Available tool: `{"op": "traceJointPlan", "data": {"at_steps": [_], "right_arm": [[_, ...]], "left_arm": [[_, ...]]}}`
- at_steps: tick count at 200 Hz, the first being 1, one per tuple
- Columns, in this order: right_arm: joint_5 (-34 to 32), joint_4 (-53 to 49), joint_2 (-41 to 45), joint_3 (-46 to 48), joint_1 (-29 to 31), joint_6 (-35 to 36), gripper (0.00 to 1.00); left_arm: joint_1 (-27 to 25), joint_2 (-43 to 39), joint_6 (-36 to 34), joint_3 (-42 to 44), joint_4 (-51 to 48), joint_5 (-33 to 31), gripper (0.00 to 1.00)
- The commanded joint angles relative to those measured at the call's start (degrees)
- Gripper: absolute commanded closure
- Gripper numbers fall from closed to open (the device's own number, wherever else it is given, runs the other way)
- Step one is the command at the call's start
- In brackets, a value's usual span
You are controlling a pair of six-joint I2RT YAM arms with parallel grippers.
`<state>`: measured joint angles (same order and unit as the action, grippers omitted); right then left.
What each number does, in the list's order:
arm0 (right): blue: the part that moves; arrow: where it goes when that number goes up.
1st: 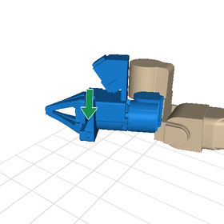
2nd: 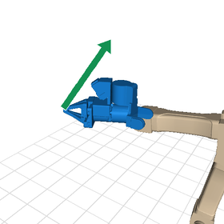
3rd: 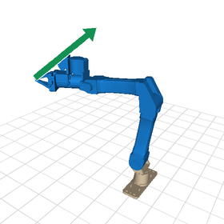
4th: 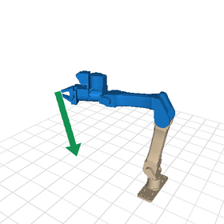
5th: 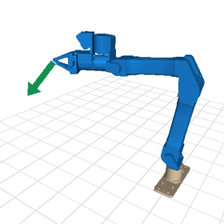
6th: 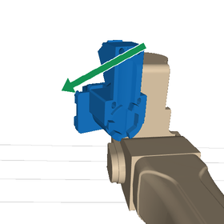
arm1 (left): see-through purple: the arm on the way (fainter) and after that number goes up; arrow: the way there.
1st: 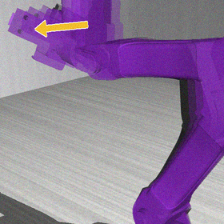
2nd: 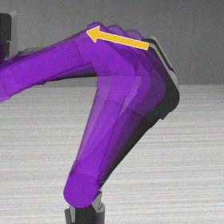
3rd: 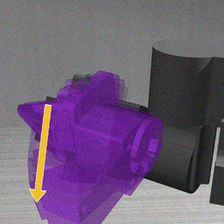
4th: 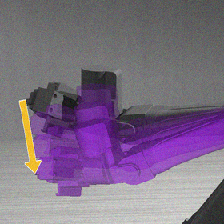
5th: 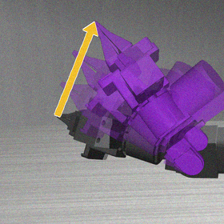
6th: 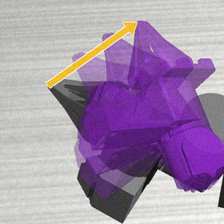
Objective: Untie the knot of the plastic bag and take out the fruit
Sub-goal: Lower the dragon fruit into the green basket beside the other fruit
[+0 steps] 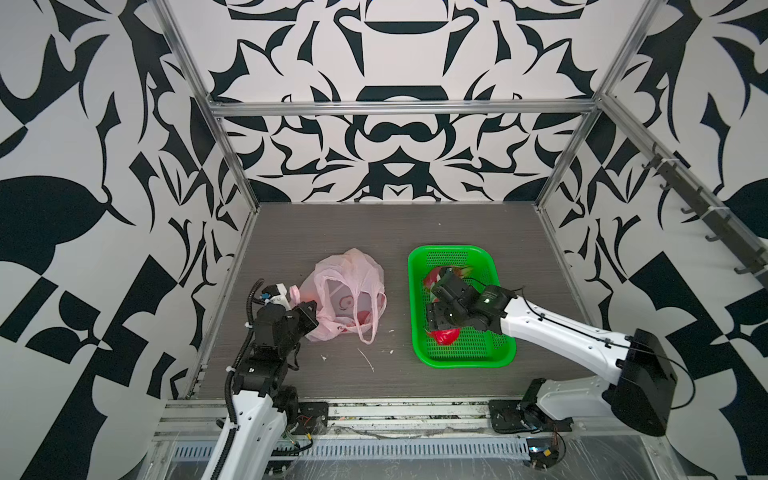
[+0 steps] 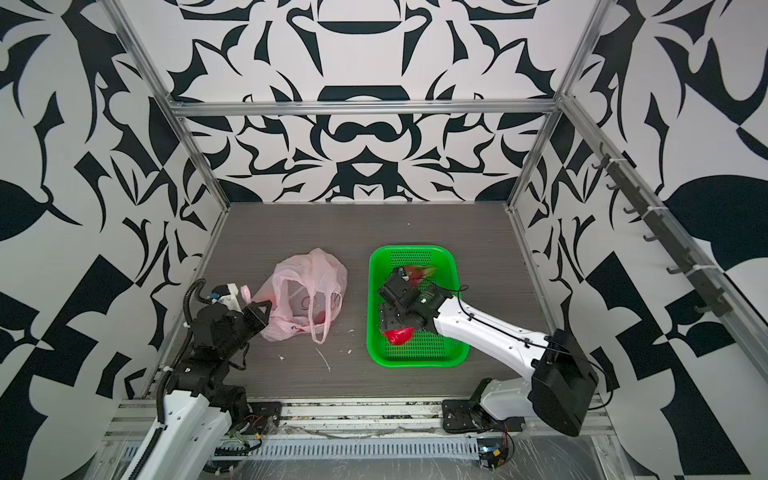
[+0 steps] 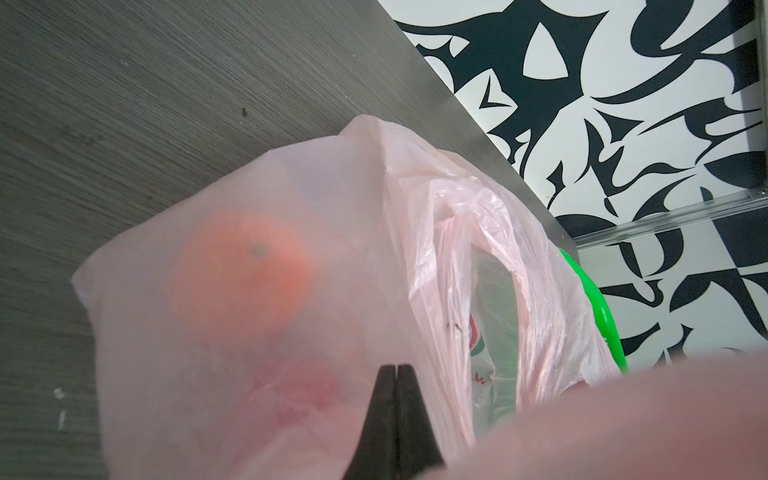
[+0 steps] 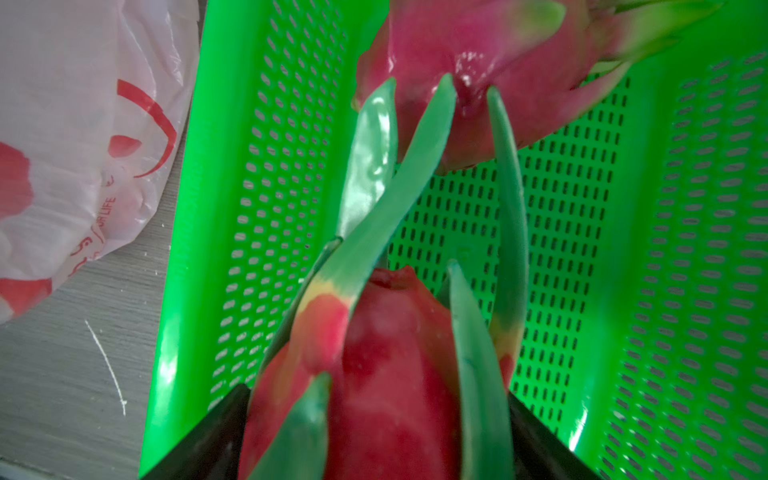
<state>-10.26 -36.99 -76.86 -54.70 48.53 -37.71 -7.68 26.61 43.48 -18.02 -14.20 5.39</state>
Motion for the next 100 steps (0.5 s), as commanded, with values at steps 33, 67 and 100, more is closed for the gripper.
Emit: {"op": "traceJointPlan", "data": {"at_steps": [33,67,100], "right_arm": [[-2.02,5.60,-3.09,-0.36,0.42,1.04,0.89],[-2.04,6.14,-4.51,-0.02,0.34,1.30,0.87],[-2.04,6.58,-5.57,0.80,0.34,1.39,0.87]], "left_arm": [[-0.13,-1.17,-0.58,-2.37,-1.43,0.87,1.00],[-0.14,-1.30,-0.73,-2.24,-2.14,1.57,1.00],[-0.13,-1.72,-0.51,-1.90,-2.27,1.67,1.00]]}}
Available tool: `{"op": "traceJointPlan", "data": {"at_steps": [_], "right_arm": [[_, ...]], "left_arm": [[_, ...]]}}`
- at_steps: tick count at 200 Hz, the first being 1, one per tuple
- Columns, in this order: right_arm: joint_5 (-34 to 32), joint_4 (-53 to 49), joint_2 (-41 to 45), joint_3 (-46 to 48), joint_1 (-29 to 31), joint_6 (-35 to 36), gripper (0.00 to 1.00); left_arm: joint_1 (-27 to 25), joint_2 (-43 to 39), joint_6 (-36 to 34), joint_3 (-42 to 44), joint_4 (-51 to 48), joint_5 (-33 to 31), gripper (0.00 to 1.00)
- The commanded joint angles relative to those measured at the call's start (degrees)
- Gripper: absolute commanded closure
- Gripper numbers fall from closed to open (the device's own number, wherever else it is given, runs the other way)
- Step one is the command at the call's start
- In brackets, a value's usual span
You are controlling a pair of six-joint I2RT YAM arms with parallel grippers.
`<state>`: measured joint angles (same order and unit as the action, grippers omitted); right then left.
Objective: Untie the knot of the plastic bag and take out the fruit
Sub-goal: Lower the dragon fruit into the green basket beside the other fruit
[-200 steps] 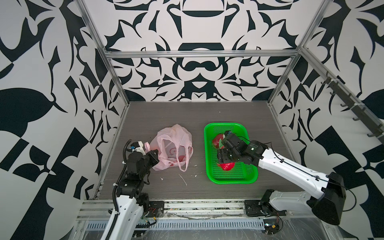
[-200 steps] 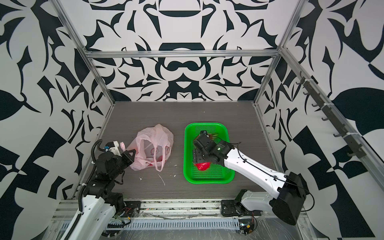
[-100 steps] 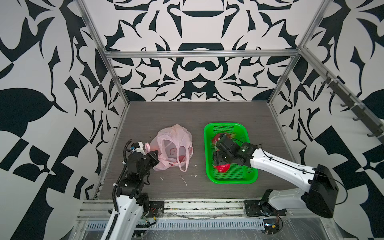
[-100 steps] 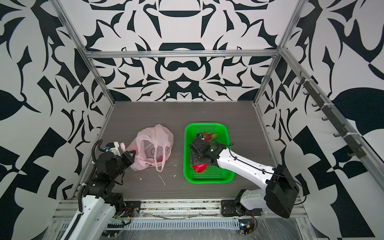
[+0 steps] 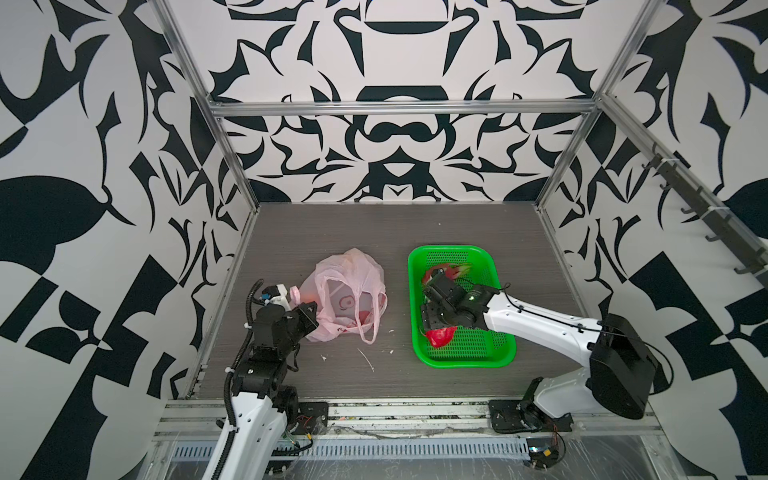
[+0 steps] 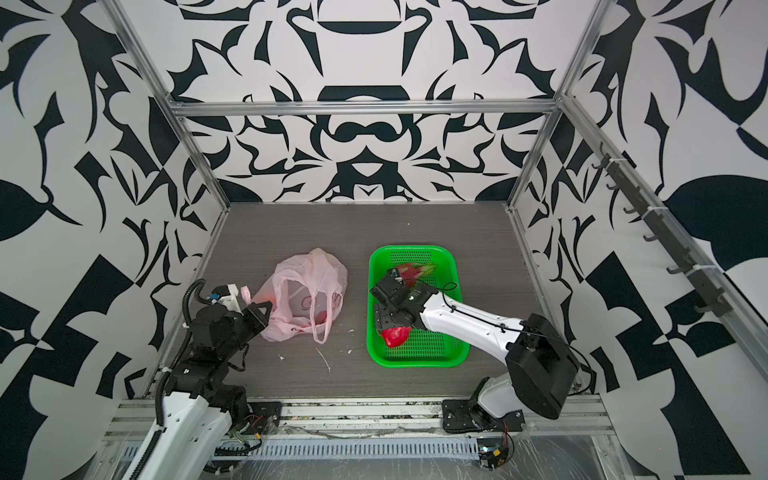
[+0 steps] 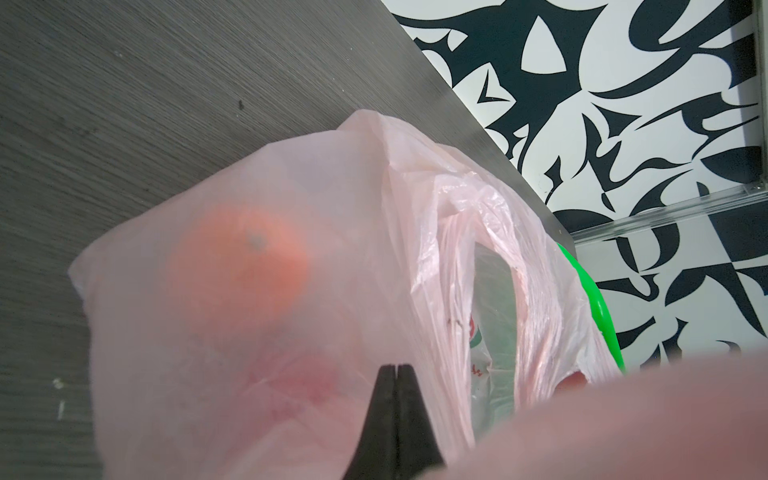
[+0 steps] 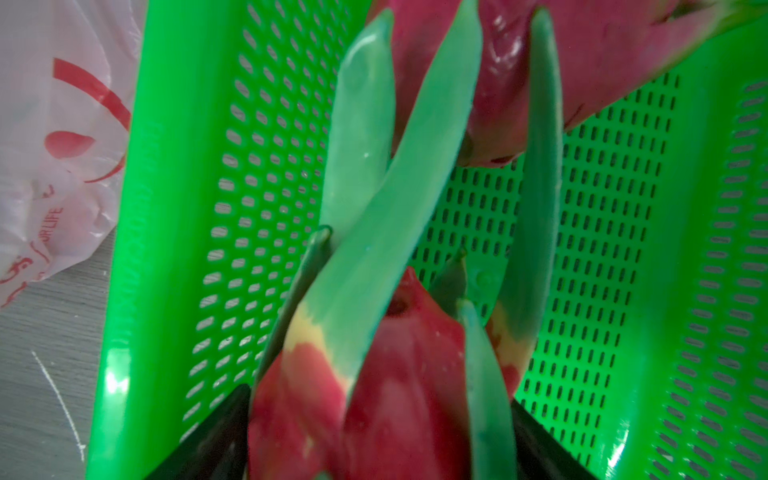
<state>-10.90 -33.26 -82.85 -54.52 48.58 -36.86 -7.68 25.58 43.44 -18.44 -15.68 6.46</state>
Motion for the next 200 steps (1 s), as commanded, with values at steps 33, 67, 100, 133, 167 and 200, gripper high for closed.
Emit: {"op": "traceJointPlan", "data": {"at_steps": [33,67,100,133,167,200], "right_arm": [[-1.41,3.53,-0.37,1.46,0.29,0.45,0.83],[-1.78,3.72,-0.65,1.89,0.32,-0.02,0.75],[-2.15,3.23,-0.56,1.67,0.31,-0.35,0.65],[-3.15,1.56,0.23,0.52,0.34,-0.40,0.50],[-3.51,0.14,0.54,-0.41,0.36,-0.37,0.37],[-3.69,-0.71,0.98,-1.05,0.32,-0.55,0.28]], "left_arm": [[-0.14,-0.71,-0.64,-1.56,-1.00,0.91,1.00],[-0.14,-0.89,-0.99,-1.87,-1.21,1.51,1.00],[-0.14,-1.26,-1.25,-1.88,-1.71,1.76,1.00],[-0.14,-1.51,-1.34,-1.80,-1.77,1.91,1.00],[-0.14,-1.98,-1.30,-1.55,-1.75,1.91,1.00],[-0.14,-2.38,-1.42,-1.56,-2.06,1.99,1.00]]}}
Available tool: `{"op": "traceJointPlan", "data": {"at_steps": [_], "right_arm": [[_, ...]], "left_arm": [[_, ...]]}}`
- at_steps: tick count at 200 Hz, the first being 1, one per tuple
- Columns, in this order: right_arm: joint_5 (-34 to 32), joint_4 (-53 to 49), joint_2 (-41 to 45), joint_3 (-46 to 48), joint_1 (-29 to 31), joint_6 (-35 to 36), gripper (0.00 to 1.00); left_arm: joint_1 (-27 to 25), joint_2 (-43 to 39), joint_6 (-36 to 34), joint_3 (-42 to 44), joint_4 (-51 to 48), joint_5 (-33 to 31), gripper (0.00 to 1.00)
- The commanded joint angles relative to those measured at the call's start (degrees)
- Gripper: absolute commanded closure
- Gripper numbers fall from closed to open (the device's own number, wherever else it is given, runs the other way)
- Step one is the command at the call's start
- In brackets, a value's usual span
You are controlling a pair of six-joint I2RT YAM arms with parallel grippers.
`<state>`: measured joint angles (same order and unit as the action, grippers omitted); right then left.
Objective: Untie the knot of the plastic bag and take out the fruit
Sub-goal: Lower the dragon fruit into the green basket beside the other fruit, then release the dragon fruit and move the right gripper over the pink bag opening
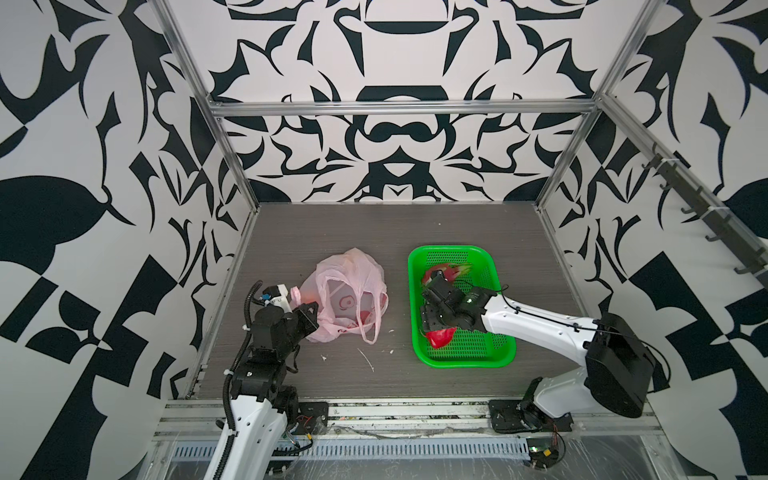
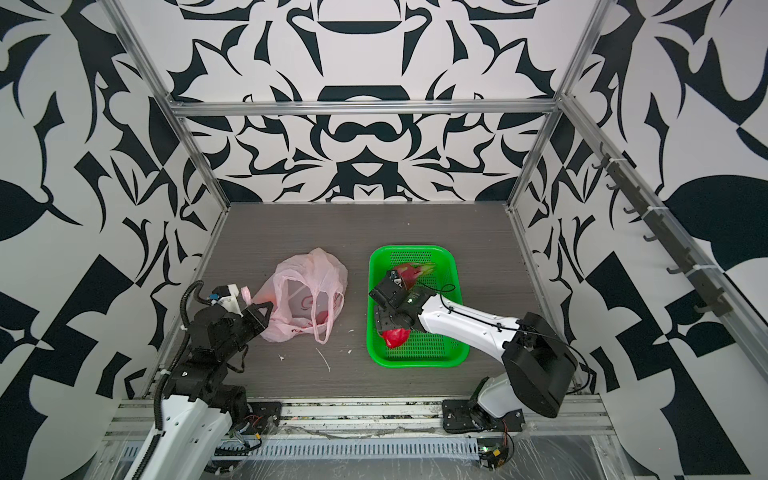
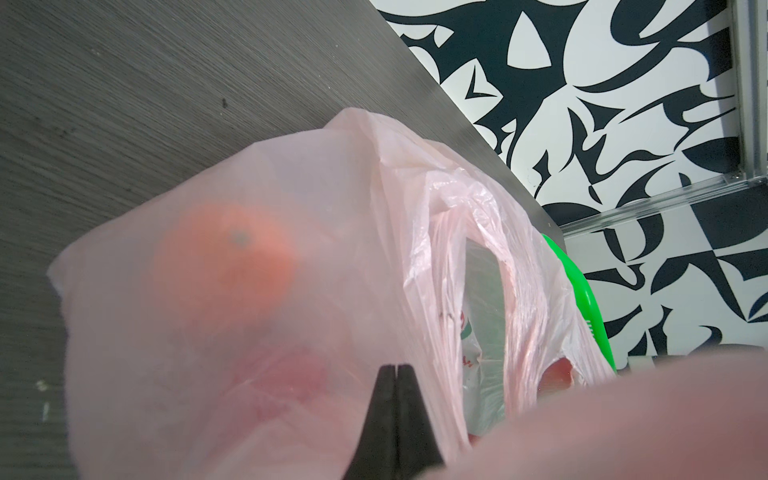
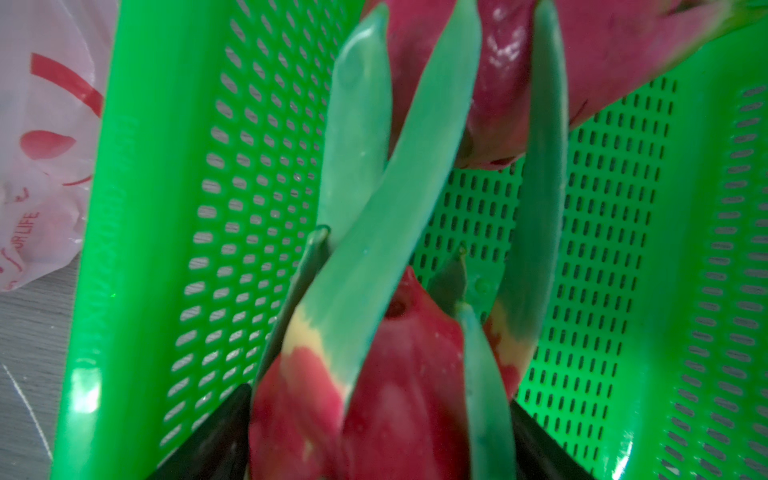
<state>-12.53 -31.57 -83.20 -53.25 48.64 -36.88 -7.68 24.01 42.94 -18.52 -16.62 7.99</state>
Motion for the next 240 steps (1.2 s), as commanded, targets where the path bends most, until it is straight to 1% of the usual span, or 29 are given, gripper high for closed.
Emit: {"op": "traceJointPlan", "data": {"at_steps": [1,10,32,109,164,174,180,191,206,240], "right_arm": [[-2.05,-2.42,1.35,-2.35,0.24,-0.54,0.27],[-2.22,-2.68,1.55,-2.55,0.23,-0.63,0.25],[-2.49,-3.26,1.93,-2.97,0.22,-0.73,0.22],[-3.38,-5.42,2.65,-3.35,0.29,-1.30,0.16],[-3.20,-4.84,1.92,-2.76,0.87,-2.67,0.13],[-3.36,-4.89,1.80,-2.91,1.08,-3.24,0.10],[-3.36,-4.99,1.75,-2.97,1.23,-3.72,0.03],[-3.24,-5.16,1.64,-3.02,1.69,-4.84,0.01],[-3.28,-5.25,1.38,-3.08,2.61,-6.52,0.00],[-5.63,-6.94,1.75,-4.18,4.67,-9.29,0.00]], "left_arm": [[-0.14,-0.81,-0.92,-1.50,-1.08,0.50,1.00],[-0.14,-0.90,-1.01,-1.52,-1.15,0.53,1.00],[-0.14,-0.89,-1.19,-1.51,-1.24,0.73,1.00],[-0.11,-0.19,-1.81,-1.93,-0.90,0.73,1.00],[-0.13,-0.41,-1.89,-1.62,-0.95,0.99,1.00],[-0.14,-0.38,-1.86,-1.61,-0.97,0.98,1.00],[-0.14,-0.45,-1.89,-1.56,-0.97,1.00,1.00],[-0.14,-0.61,-1.81,-1.51,-0.96,1.03,1.00],[-0.14,-0.64,-1.81,-1.44,-1.01,0.98,1.00],[-0.13,-0.80,-1.80,-1.48,-0.95,1.22,1.00]]}}
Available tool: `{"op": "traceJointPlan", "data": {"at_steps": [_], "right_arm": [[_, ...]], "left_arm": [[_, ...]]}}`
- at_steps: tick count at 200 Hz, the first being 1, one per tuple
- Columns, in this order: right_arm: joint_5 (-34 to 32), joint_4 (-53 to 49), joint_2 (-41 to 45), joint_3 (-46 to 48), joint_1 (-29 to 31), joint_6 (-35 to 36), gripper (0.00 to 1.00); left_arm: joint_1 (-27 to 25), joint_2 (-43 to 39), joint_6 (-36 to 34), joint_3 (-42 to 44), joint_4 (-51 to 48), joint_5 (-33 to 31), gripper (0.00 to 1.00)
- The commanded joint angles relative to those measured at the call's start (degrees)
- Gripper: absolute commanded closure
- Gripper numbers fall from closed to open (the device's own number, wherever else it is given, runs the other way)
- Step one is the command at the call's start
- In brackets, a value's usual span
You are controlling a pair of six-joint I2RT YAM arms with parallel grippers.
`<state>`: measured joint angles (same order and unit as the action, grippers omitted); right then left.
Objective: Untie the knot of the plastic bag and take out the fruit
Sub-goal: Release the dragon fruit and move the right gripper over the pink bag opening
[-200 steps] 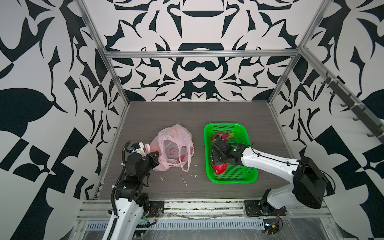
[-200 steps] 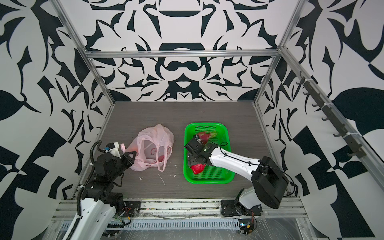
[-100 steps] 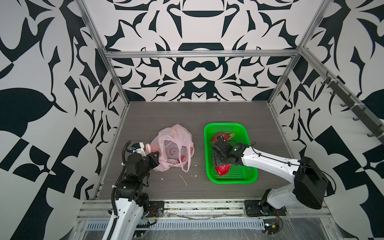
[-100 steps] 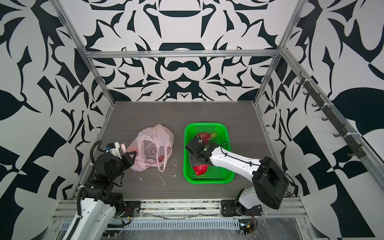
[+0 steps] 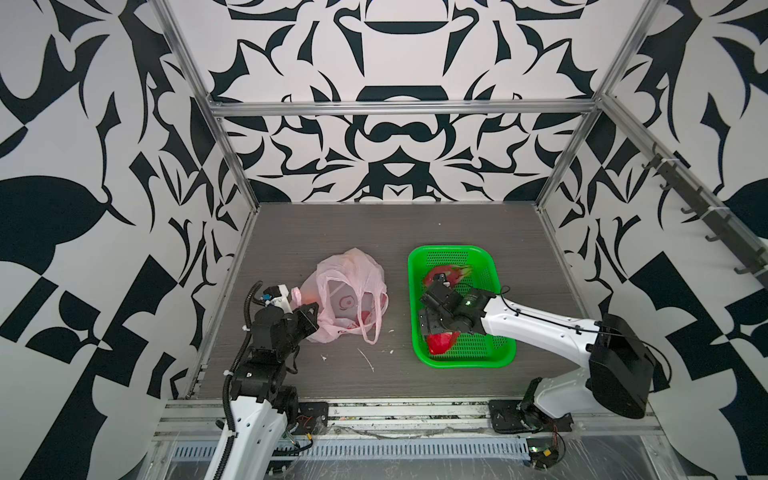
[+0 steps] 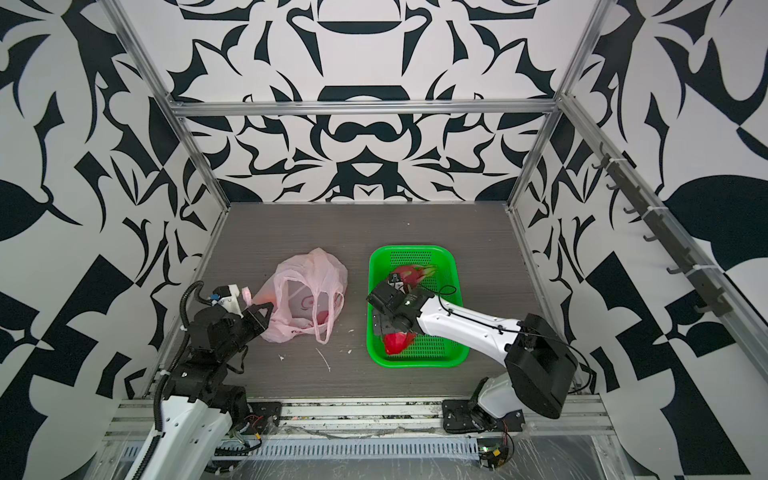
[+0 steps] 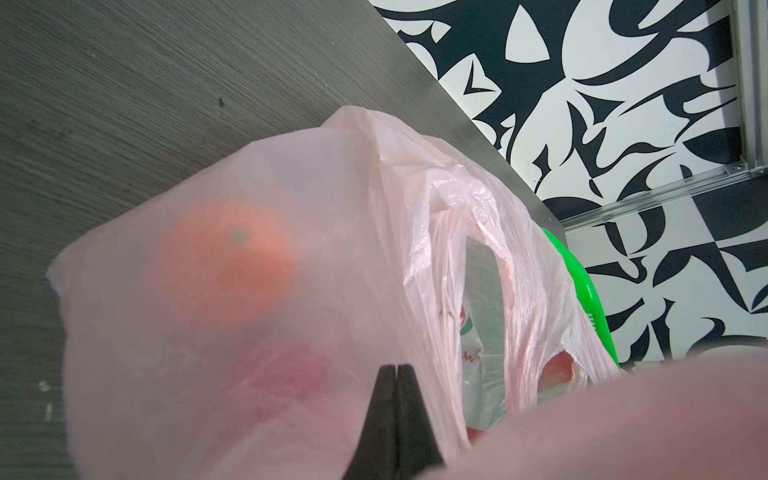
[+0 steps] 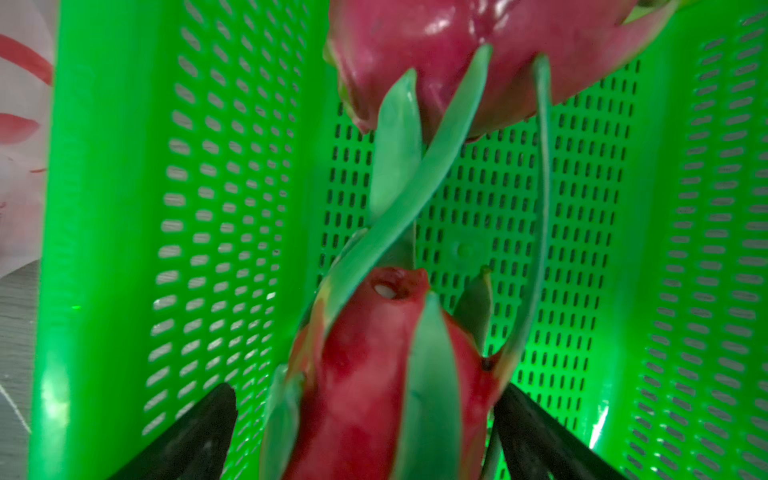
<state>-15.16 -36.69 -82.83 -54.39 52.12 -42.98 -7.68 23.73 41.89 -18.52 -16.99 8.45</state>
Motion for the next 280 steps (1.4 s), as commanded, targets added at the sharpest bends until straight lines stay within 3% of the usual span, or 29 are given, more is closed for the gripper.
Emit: {"op": "traceJointPlan", "data": {"at_steps": [1,48,77,155,208,244,280], "right_arm": [[-3.11,-1.95,1.45,-3.15,1.26,-3.22,0.00],[-11.26,-11.31,5.57,-14.99,6.04,-0.97,0.02],[-9.61,-9.56,5.22,-21.97,8.53,6.61,0.08],[-3.79,-0.52,-12.76,-39.85,13.84,26.55,0.09],[9.56,4.44,-19.50,-42.72,14.22,25.02,0.40],[13.22,7.45,-24.71,-43.61,14.82,23.43,0.53],[14.02,8.80,-31.34,-47.58,14.85,22.01,0.58]], "left_arm": [[-0.13,-0.52,-0.75,-1.50,-0.58,0.77,1.00],[-0.14,-0.44,-2.04,-3.27,-1.62,1.09,1.00],[-0.14,0.14,-4.77,-4.77,-2.90,2.60,1.00],[-0.14,1.03,-9.03,-7.23,-5.91,4.82,1.00],[-0.14,-2.80,-8.83,-6.39,-8.38,4.22,1.00],[-0.14,-4.59,-7.31,-4.86,-9.62,5.41,1.00],[-0.14,-8.18,-5.61,-3.61,-11.32,5.83,1.00]]}}
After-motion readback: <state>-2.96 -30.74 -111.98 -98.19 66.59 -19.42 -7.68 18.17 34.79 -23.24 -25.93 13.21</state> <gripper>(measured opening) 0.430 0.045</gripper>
